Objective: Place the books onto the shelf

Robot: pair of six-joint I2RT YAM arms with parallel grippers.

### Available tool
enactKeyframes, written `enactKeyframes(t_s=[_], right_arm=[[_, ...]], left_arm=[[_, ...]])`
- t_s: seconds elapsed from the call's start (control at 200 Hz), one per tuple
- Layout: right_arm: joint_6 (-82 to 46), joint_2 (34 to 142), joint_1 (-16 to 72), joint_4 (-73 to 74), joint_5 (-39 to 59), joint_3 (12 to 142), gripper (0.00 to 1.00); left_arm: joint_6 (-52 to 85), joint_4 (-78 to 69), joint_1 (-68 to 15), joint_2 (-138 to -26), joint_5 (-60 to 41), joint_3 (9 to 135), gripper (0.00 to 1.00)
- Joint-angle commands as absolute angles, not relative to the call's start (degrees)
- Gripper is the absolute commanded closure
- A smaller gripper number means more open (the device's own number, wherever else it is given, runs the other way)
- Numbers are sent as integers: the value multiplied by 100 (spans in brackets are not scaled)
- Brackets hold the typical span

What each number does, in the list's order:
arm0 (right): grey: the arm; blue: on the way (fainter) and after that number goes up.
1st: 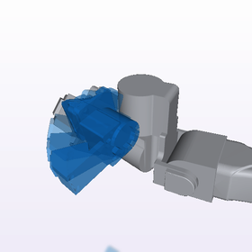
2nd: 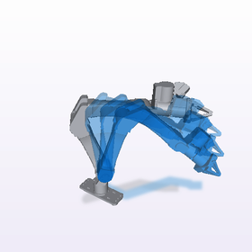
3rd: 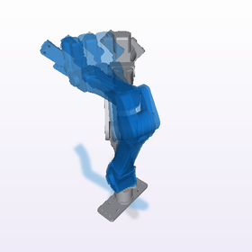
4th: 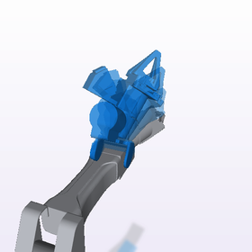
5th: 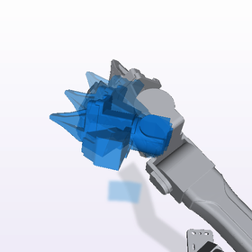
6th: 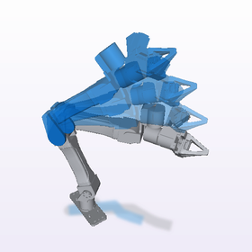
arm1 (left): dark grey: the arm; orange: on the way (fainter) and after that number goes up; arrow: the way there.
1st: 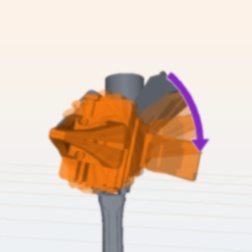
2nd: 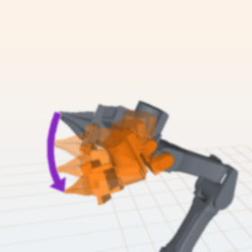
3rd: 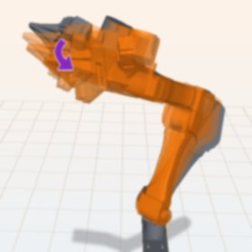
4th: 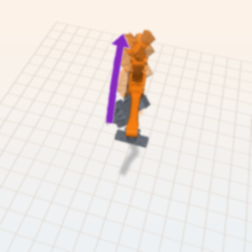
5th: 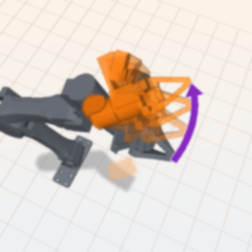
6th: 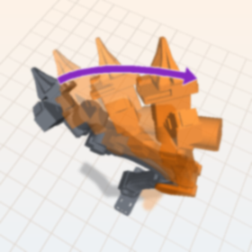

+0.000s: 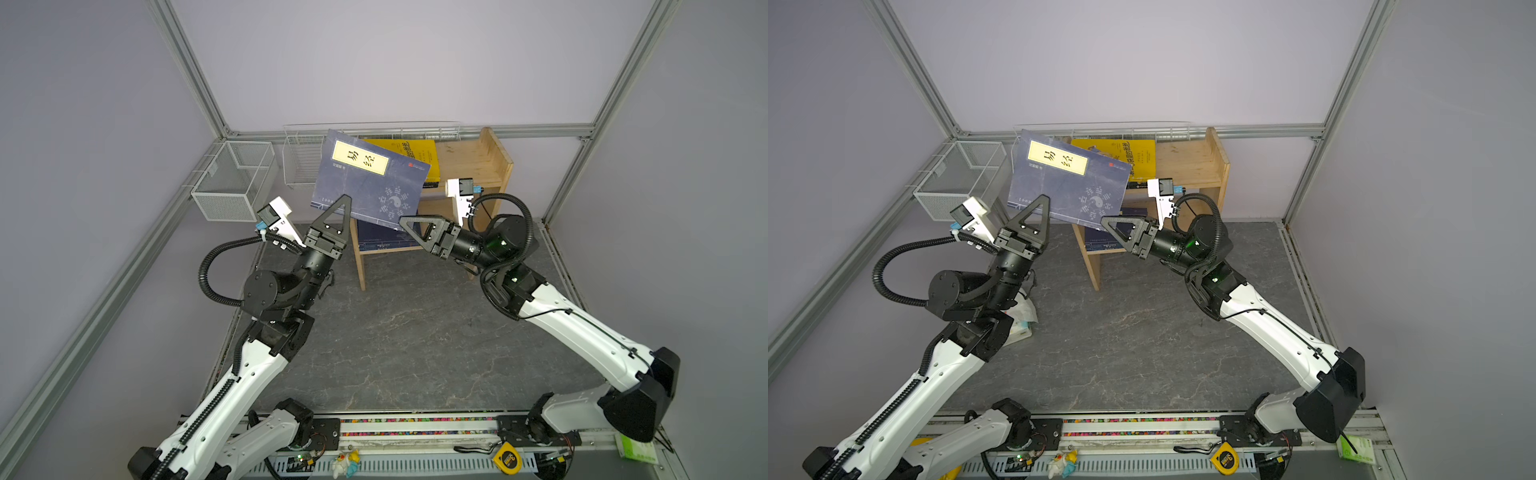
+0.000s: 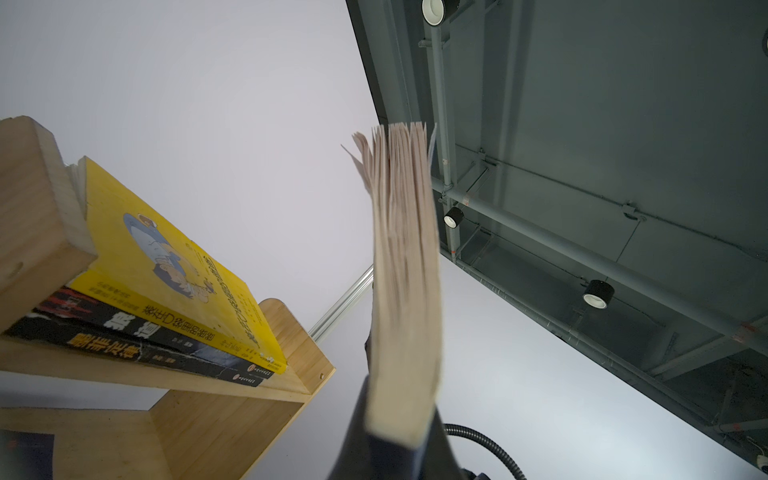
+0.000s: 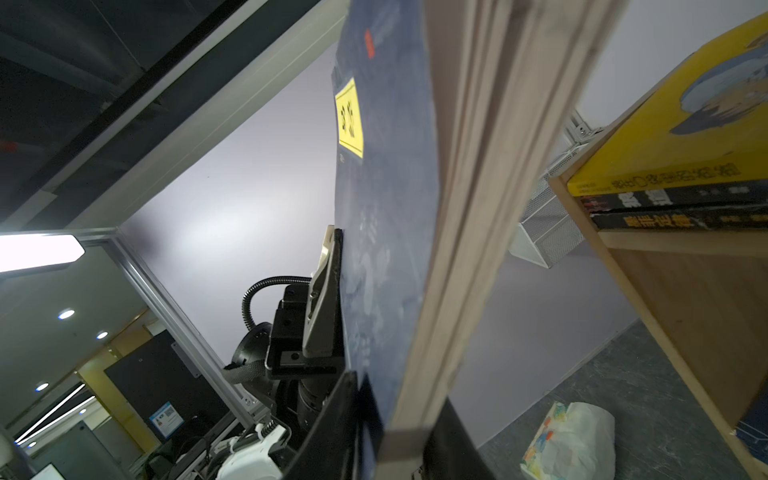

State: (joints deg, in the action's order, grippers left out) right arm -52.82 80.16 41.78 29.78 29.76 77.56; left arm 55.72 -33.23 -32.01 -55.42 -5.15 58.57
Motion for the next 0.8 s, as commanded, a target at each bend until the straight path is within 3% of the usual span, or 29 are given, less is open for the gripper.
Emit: enactKeyframes(t_s=[0.0,0.195,0.26,0.37,0.485,0.57,0.795], right_arm=[[-5399,7965,4198,3211,2891,7801,91],[-4875,7617,4169,2319,2347,7709,93],[-4757,7486,4100,2076,2413,7651,93],[-4584,7103,3877,1482,2563,7408,93],[-4638,6543,3447,820,2885,7058,93],[-4730,6081,3111,483,3190,6745,93],[-4614,5232,2707,-784,3233,6204,93]], left_arm=[[5520,-3769,-3252,-5556,-435,5889,100],[5415,-3558,-3263,-5568,-484,5939,99],[5302,-3472,-3265,-5511,-443,5904,83],[4844,-2602,-3261,-5168,-268,5875,46],[4278,-1332,-3262,-4579,311,5818,27],[3940,-699,-3252,-4085,690,5734,21],[3573,313,-3252,-3455,1328,5556,16]])
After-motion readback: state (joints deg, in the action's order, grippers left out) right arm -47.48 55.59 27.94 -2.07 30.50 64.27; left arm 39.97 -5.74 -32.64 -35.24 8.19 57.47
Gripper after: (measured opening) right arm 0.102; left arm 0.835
